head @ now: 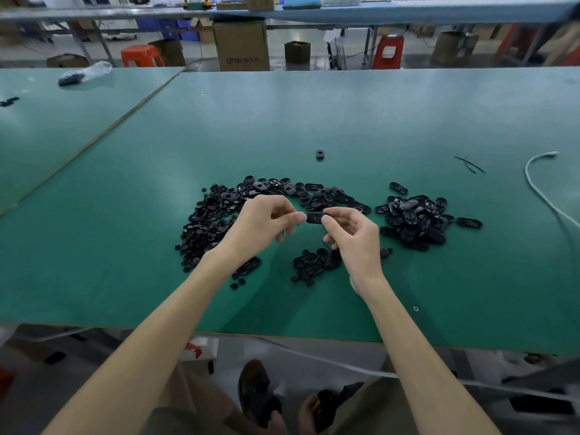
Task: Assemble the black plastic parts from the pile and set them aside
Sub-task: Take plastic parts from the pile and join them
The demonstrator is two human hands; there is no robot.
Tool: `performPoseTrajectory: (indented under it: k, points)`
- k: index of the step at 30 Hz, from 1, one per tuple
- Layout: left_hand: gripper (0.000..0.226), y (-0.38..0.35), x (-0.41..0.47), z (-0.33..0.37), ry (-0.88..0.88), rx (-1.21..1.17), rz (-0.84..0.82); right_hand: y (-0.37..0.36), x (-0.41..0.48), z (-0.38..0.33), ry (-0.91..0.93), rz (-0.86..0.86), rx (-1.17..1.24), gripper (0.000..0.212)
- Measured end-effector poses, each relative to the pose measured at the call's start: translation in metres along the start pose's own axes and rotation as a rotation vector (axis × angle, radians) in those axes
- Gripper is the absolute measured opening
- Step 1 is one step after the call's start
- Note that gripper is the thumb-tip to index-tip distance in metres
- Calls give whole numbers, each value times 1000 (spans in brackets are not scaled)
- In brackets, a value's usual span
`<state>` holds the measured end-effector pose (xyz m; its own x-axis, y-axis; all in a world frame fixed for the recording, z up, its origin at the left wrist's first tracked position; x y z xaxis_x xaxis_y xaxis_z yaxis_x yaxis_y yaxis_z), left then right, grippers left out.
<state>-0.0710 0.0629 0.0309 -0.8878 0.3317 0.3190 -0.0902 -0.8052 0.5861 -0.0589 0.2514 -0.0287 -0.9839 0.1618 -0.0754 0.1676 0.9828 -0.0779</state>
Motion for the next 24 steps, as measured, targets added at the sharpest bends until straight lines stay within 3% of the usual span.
performPoseTrajectory:
  k: [10,24]
  points:
    - [11,-4,1,-8,34,-181,91,-2,1,0,-1,-19,-11,9]
    - [17,-5,3,0,9,-87,77,-5,-1,-1,-2,-40,-26,11]
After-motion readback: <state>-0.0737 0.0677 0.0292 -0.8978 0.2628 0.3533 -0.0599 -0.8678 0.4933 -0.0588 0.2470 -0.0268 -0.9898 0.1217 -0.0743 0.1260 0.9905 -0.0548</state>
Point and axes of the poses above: each hand's wrist, its own x-axis towards the middle knuckle, its own y-axis out of the back of the hand, z = x × y, the point moved 10 cm from there along x, towards the middle knuckle, and after that the axes turned 12 degrees about -y, right-handed, at the moved point
